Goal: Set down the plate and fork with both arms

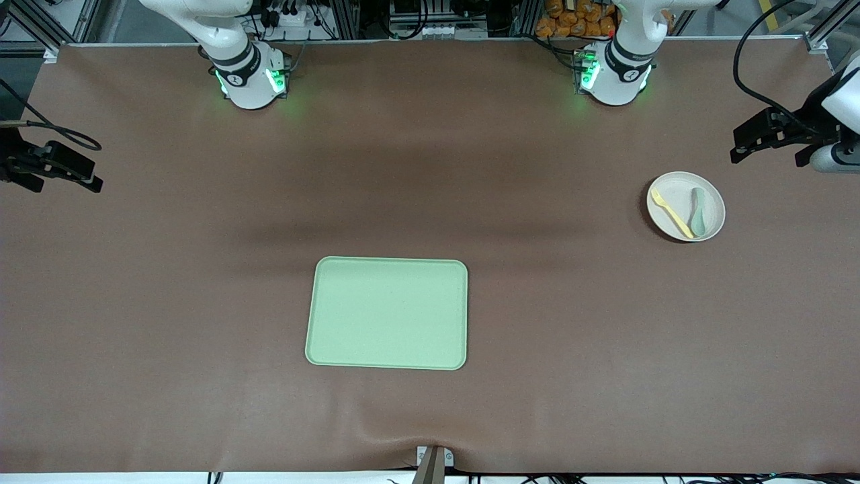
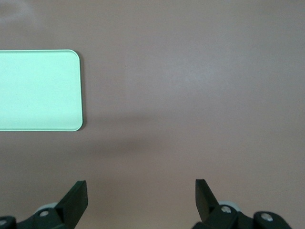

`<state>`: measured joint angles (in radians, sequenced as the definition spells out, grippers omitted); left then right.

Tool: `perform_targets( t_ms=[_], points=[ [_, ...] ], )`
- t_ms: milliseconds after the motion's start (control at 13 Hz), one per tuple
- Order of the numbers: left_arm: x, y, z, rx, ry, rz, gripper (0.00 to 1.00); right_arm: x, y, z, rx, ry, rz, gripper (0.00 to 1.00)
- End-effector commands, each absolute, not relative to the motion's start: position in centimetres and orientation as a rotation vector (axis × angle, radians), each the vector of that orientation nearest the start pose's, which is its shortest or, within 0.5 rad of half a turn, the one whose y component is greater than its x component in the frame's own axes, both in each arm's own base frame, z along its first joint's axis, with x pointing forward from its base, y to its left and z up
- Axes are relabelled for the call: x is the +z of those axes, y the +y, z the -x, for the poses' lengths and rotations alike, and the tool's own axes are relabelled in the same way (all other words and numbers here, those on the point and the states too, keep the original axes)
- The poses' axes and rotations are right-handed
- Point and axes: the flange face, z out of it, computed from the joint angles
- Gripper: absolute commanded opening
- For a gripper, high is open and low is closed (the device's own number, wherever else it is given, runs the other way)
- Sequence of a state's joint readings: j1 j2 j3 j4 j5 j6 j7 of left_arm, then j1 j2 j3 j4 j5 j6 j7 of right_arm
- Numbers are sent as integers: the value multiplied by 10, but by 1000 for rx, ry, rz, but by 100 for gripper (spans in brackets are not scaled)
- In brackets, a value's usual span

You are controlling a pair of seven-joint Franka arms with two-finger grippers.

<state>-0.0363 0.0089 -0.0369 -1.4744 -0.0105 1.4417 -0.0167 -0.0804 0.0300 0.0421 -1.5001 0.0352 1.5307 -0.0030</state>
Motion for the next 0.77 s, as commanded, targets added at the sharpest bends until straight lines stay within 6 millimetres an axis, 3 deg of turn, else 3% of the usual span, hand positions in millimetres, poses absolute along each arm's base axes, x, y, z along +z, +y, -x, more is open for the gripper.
perform_targets(
  t_ms=[0, 231, 692],
  points=[
    [643, -33, -549, 112, 63, 3126, 100, 640, -20, -561, 2, 38, 3087, 100],
    [619, -12, -555, 186, 9, 3095, 100, 640, -20, -561, 2, 39, 3089, 100],
    [588, -8, -563, 278, -1, 3087, 100, 640, -20, -561, 2, 38, 3087, 100]
  ],
)
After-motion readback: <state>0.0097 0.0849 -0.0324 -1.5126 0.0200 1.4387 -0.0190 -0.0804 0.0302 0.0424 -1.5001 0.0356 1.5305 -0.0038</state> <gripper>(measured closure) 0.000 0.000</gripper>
